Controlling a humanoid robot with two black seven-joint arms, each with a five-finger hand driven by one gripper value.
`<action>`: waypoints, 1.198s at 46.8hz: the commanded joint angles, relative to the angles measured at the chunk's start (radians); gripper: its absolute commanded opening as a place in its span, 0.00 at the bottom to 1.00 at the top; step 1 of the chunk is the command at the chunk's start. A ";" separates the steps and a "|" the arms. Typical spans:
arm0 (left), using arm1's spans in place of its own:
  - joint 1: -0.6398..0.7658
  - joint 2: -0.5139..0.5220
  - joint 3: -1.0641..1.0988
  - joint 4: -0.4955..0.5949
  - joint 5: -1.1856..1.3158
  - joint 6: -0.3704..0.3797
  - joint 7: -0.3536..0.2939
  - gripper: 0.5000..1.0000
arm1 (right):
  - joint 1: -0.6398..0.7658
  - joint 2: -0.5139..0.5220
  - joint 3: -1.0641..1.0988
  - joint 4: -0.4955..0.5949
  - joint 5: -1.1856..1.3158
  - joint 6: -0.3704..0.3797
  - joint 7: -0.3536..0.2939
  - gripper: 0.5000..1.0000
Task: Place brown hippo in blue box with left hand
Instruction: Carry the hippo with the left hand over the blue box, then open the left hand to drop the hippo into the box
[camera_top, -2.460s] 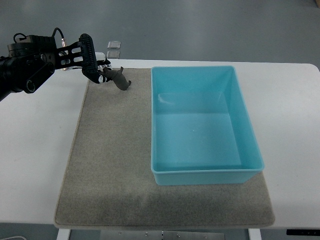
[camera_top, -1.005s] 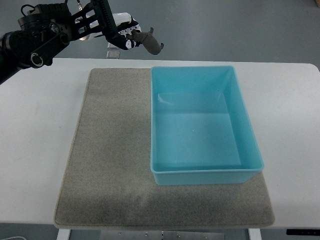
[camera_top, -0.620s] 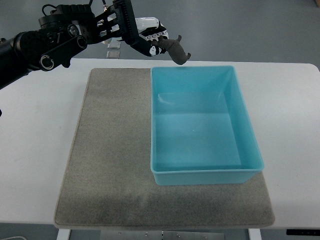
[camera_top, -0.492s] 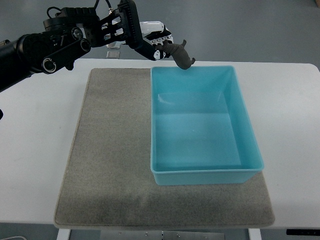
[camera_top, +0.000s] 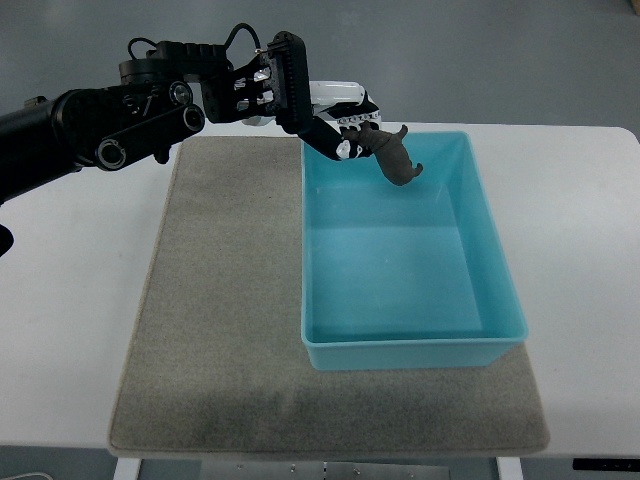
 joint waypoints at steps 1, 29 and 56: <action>0.000 0.000 0.001 -0.011 -0.001 0.000 0.000 0.00 | 0.000 0.000 0.000 0.000 0.000 -0.001 0.000 0.87; 0.011 -0.015 -0.008 -0.022 -0.007 0.019 0.000 0.69 | 0.000 0.000 0.000 0.000 0.000 0.000 0.000 0.87; 0.013 -0.014 -0.011 0.246 -0.047 0.043 0.000 0.80 | 0.000 0.000 0.000 0.000 0.000 0.000 0.000 0.87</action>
